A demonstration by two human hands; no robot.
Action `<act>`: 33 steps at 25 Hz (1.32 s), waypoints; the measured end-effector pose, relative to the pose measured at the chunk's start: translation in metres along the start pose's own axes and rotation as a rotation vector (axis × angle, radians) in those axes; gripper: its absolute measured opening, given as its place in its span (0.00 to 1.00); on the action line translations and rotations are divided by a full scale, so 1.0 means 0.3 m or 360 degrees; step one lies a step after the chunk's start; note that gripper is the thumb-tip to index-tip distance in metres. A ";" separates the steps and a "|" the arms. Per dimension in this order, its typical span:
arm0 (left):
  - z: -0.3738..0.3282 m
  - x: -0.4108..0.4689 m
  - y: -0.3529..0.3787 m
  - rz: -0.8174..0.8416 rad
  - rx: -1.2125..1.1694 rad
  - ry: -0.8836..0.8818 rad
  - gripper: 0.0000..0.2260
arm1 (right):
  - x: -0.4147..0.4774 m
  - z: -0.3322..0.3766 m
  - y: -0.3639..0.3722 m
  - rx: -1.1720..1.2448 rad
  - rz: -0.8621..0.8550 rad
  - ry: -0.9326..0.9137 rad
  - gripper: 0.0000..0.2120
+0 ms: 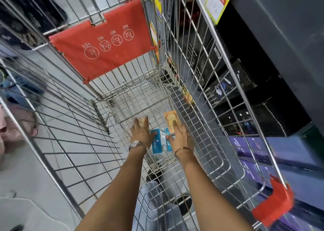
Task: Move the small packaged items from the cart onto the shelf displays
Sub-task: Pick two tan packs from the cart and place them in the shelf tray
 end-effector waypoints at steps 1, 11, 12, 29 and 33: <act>-0.002 -0.002 0.013 0.0009 0.0063 -0.0001 0.32 | -0.004 0.008 0.002 -0.0081 -0.0011 -0.0027 0.28; -0.050 0.002 -0.077 -0.0277 0.0126 0.0100 0.25 | -0.004 0.075 -0.090 0.0033 -0.0198 0.0003 0.22; -0.076 -0.011 -0.106 -0.0323 0.0156 0.0175 0.25 | -0.018 0.088 -0.115 0.0071 -0.0219 -0.0023 0.22; -0.839 -0.789 -0.842 -0.1034 -0.0902 0.1220 0.21 | -0.832 0.173 -1.081 0.0619 -0.1516 -0.0275 0.18; -1.134 -0.974 -0.814 -0.0945 -0.0830 0.1424 0.18 | -0.952 0.003 -1.293 0.0587 -0.1730 -0.0112 0.17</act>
Point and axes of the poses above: each hand's wrist, its own x-axis towards the middle knuckle, its own y-axis out of the palm, z = x × y, the point moved 10 cm from there along x, towards the middle knuckle, and after that the axes turned 1 degree about x, right-handed, at the moved point
